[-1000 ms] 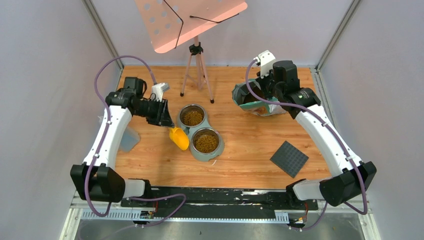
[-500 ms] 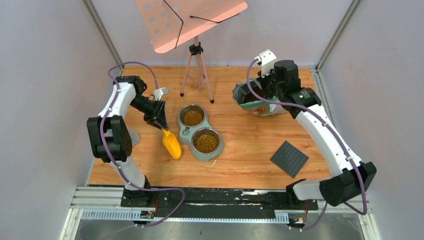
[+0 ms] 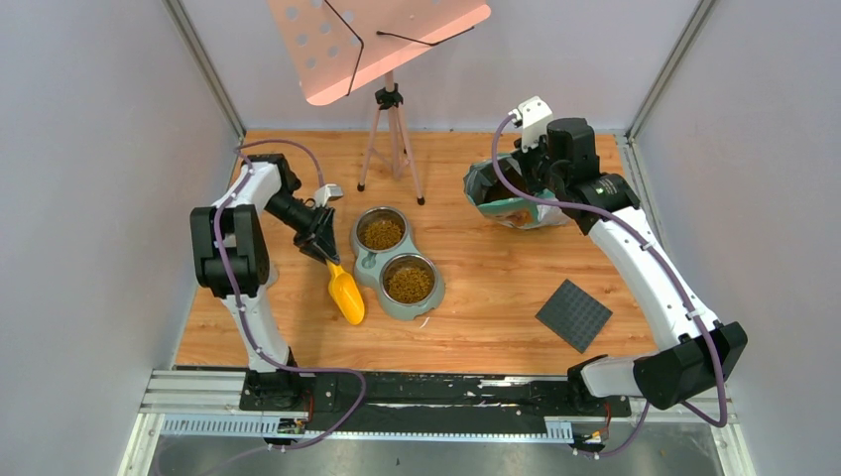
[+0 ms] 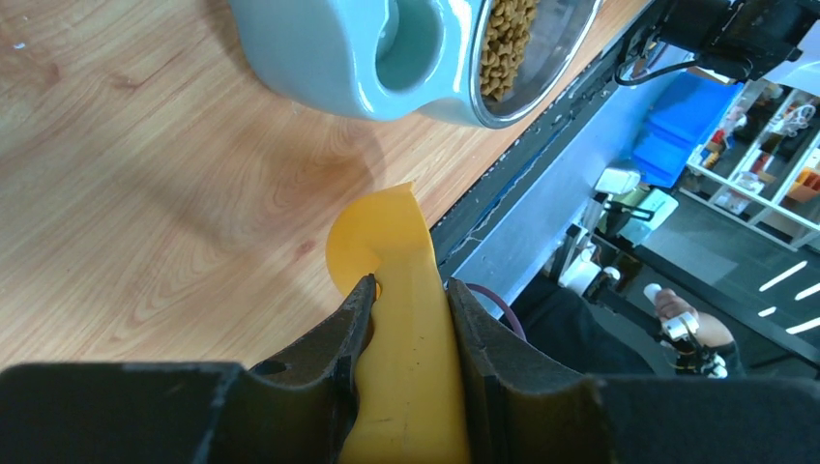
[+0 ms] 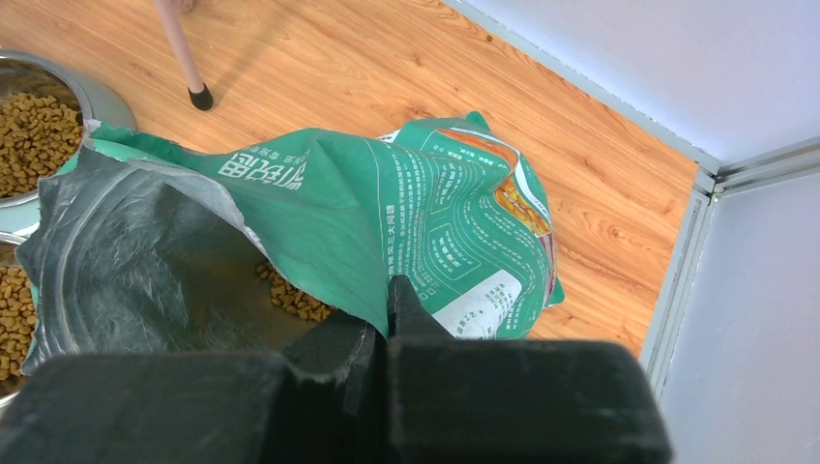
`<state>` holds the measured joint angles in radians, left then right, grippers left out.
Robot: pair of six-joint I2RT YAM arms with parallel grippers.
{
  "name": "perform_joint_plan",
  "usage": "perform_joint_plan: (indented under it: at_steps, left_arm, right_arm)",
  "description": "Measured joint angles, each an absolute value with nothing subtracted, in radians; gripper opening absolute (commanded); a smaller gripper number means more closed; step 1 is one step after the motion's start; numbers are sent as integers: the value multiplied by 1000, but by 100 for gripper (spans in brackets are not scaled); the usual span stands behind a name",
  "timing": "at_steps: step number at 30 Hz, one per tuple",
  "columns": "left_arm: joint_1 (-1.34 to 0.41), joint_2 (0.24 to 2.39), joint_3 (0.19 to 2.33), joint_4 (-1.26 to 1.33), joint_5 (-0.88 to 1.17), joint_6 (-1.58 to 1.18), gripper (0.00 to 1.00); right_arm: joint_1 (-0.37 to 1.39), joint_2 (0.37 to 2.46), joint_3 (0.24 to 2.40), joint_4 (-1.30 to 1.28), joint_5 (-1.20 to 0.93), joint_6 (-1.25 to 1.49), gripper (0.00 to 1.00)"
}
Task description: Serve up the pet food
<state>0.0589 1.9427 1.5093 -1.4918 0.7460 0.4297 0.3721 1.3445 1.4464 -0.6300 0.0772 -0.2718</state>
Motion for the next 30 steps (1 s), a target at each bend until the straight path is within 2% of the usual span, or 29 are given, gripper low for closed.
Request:
perform_joint_plan:
  at_steps: [7, 16, 20, 21, 30]
  left_arm:
    - [74, 2014, 1511, -1501, 777, 441, 26]
    - [81, 2074, 1508, -1472, 733, 408, 39]
    - [82, 2099, 1499, -1462, 694, 381, 57]
    - [82, 2101, 1499, -1457, 687, 376, 58]
    - [82, 2103, 1492, -1421, 615, 316, 60]
  right_arm:
    - [370, 1345, 1446, -627, 77, -272, 0]
    - [369, 1345, 1446, -627, 77, -272, 0]
    - [369, 1345, 1446, -627, 77, -272, 0]
    - [369, 1344, 1446, -627, 77, -272, 0]
    - [366, 1341, 1446, -627, 77, -274, 0]
